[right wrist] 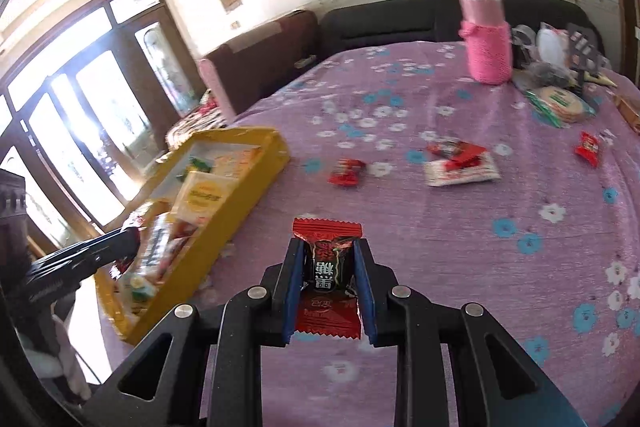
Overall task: Organize snacks
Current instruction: 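Carry both red candies over the yellow box and open both tools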
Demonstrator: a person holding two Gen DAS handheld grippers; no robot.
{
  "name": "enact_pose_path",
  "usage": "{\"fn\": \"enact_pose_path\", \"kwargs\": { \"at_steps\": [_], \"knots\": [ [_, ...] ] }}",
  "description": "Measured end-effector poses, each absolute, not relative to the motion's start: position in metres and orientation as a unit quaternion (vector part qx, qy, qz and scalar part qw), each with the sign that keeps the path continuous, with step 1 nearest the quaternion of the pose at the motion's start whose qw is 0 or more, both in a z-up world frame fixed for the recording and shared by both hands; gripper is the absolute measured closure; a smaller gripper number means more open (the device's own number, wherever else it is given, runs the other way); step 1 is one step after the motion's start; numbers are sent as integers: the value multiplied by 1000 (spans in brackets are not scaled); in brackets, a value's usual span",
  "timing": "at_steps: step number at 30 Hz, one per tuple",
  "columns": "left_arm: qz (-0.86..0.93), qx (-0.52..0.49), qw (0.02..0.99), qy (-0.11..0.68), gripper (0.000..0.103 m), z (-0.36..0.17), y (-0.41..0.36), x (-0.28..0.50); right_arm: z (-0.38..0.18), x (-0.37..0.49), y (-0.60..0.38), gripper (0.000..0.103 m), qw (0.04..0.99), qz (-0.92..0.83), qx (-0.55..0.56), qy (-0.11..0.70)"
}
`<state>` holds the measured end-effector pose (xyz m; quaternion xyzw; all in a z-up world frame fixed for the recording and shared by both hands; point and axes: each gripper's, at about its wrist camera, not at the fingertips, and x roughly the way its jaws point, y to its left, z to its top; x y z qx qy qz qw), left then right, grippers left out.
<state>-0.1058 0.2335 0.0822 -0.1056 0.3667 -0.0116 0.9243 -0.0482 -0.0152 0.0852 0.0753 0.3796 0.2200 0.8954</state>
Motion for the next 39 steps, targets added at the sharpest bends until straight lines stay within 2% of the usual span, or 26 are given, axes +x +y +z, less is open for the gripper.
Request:
{"fn": "enact_pose_path", "kwargs": {
  "at_steps": [9, 18, 21, 23, 24, 26, 28, 33, 39],
  "knots": [
    [59, -147, 915, 370, 81, 61, 304, -113, 100, -54, 96, 78, 854, 320, 51, 408],
    [76, -171, 912, 364, 80, 52, 332, -112, 77, -24, 183, 78, 823, 342, 30, 452],
    [85, -172, 912, 362, 69, 53, 334, -117, 69, -11, 200, 75, 824, 337, 25, 454],
    [97, -169, 912, 360, 52, 56, 334, -120, 69, -7, 200, 74, 826, 335, 36, 452],
    [110, -162, 914, 355, 49, 59, 332, -123, 71, -8, 199, 72, 827, 336, 41, 448],
    [130, -153, 915, 349, 35, 64, 330, -127, 78, -13, 192, 67, 835, 335, 43, 435],
    [164, -144, 912, 346, 27, 69, 326, -129, 87, -20, 181, 62, 844, 331, 42, 421],
    [201, -123, 913, 333, 27, 85, 306, -135, 105, -46, 135, 59, 863, 313, 49, 392],
    [203, -47, 927, 311, 24, 102, 254, -138, 110, -78, 85, 49, 883, 281, 42, 374]
  ]
}}
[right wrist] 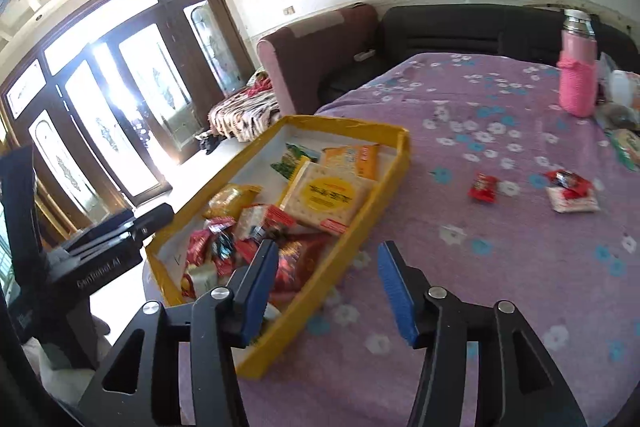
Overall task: Organize snacks
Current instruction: 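Carry both red candies over the yellow box and open both tools, then move both open tools to the last red candies and grasp them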
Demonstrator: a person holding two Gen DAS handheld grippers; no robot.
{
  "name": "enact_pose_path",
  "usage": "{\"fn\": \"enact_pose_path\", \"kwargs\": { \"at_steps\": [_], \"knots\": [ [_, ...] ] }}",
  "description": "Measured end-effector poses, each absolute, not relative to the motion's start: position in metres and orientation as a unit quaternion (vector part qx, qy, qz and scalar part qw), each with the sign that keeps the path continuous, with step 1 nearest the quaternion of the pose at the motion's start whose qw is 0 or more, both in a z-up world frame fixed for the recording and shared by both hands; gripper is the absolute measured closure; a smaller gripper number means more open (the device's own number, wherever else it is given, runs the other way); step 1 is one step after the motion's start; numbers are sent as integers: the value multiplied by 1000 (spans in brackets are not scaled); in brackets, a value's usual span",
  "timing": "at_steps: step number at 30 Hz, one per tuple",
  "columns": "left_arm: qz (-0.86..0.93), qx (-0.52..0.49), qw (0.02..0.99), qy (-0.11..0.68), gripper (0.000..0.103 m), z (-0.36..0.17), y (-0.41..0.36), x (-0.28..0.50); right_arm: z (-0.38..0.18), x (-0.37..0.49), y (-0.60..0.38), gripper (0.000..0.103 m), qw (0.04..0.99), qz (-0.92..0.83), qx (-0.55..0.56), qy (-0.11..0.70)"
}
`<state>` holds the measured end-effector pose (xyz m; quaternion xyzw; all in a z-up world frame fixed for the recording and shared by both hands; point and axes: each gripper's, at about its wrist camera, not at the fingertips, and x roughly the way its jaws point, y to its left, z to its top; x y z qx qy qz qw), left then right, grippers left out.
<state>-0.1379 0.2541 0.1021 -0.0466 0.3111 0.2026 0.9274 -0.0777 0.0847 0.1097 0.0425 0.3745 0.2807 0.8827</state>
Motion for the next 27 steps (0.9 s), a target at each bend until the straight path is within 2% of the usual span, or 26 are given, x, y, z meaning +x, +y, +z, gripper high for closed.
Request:
{"fn": "enact_pose_path", "kwargs": {
  "at_steps": [5, 12, 18, 27],
  "knots": [
    [176, 3, 933, 313, 24, 106, 206, -136, 103, -98, 51, 48, 889, 257, 41, 376],
    [154, 35, 936, 315, 24, 113, 164, -132, 99, -114, 19, 43, 897, 239, 37, 369],
    [149, 44, 936, 317, 24, 117, 151, -135, 96, -119, 5, 42, 897, 238, 50, 369],
    [143, 53, 937, 315, 24, 119, 138, -138, 101, -127, 1, 36, 901, 241, 47, 356]
  ]
}}
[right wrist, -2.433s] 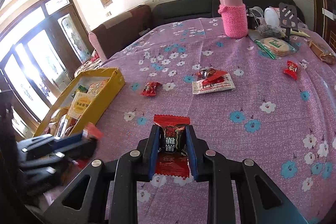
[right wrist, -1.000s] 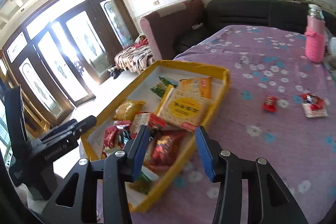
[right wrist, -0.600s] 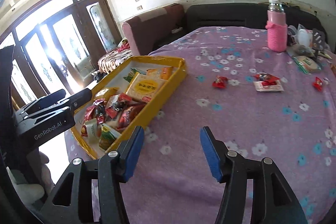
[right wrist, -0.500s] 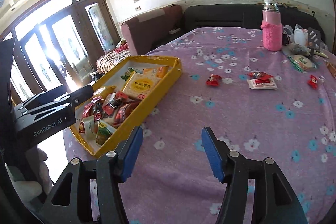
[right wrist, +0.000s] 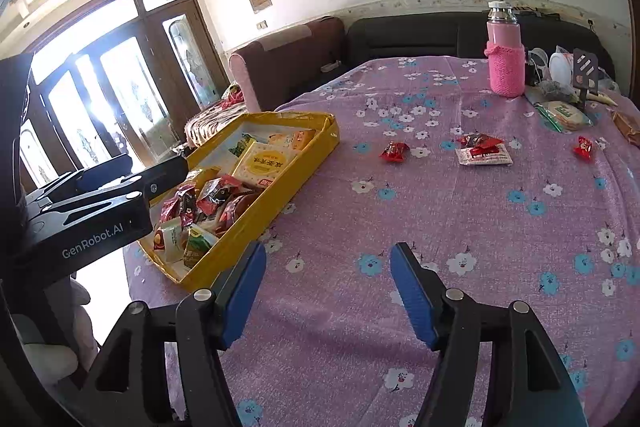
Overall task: Organize snacks
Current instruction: 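Move both open tools to the last red candies and grasp them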
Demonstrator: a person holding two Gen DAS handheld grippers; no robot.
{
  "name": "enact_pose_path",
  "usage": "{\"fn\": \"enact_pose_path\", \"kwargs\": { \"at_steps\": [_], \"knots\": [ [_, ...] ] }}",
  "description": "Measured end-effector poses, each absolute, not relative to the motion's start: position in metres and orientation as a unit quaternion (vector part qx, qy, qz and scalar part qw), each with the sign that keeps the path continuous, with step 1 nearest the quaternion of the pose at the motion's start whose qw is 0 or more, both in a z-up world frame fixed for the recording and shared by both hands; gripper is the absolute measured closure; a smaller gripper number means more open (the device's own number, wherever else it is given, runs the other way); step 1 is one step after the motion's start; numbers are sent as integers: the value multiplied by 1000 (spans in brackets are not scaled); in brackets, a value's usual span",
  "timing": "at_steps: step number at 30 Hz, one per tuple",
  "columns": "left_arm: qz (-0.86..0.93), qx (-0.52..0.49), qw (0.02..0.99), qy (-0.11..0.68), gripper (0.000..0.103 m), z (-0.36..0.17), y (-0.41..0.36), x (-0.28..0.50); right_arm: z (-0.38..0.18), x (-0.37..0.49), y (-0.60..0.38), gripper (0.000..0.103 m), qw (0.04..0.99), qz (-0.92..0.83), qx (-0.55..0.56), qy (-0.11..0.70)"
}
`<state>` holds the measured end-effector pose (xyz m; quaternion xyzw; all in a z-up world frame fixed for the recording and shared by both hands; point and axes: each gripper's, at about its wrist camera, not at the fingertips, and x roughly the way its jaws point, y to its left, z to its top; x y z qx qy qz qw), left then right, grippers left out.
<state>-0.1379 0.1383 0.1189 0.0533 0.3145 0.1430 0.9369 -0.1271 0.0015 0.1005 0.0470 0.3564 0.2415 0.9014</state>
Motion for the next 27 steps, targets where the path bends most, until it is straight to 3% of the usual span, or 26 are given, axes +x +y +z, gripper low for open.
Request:
{"fn": "enact_pose_path", "kwargs": {
  "at_steps": [13, 21, 27],
  "knots": [
    [22, -15, 934, 357, 24, 114, 145, -91, 96, -60, -99, 35, 902, 128, 99, 399],
    [-56, -1, 940, 337, 24, 158, 131, -9, 86, 24, -139, 35, 889, 69, 117, 438],
    [-142, -113, 877, 445, 25, 117, 128, 72, 76, 82, -100, 36, 886, 82, 80, 450]
  ]
}}
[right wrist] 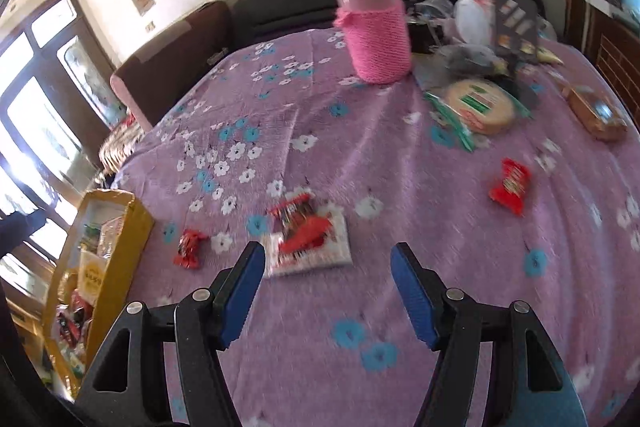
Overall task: Organize snacks
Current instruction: 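Move both open tools to the last red candies and grasp them, then carry both red candies over the yellow box and open both tools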
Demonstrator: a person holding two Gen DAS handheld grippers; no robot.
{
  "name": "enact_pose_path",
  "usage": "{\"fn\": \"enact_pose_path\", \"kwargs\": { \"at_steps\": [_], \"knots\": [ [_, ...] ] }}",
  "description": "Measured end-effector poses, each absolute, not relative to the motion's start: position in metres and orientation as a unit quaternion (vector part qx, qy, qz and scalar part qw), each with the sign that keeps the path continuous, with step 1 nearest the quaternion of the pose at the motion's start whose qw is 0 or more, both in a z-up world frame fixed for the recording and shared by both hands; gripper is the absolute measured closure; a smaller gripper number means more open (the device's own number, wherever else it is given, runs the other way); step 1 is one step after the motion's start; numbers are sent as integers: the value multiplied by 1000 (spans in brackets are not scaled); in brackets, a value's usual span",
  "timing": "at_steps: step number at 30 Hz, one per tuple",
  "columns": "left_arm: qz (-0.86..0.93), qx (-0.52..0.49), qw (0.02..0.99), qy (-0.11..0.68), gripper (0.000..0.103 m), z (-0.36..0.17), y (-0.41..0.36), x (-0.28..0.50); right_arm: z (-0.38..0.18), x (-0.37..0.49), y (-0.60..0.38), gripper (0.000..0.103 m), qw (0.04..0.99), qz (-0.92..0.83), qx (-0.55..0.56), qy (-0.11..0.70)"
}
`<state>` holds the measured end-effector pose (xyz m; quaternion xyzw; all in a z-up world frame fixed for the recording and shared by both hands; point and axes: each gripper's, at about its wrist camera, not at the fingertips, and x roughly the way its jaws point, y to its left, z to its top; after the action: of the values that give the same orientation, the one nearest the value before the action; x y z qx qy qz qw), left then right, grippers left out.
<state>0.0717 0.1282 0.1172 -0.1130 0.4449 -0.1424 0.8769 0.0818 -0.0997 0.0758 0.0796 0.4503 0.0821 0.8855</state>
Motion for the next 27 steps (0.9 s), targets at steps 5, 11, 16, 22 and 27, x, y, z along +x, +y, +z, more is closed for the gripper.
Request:
{"fn": "enact_pose_path", "kwargs": {
  "at_steps": [5, 11, 16, 22, 27],
  "knots": [
    [-132, -135, 846, 499, 25, 64, 122, 105, 58, 120, -63, 38, 876, 98, 16, 472],
    [-133, -121, 834, 521, 25, 40, 116, 120, 32, 136, -51, 68, 866, 92, -32, 490],
    [-142, -80, 832, 530, 25, 27, 98, 132, 40, 120, -64, 80, 878, 90, -9, 469],
    [-120, 25, 845, 520, 65, 15, 69, 133, 63, 90, -95, 80, 893, 95, 46, 438],
    [-125, 34, 849, 513, 78, 18, 67, 122, 69, 77, -111, 80, 890, 110, 90, 434]
  ]
}}
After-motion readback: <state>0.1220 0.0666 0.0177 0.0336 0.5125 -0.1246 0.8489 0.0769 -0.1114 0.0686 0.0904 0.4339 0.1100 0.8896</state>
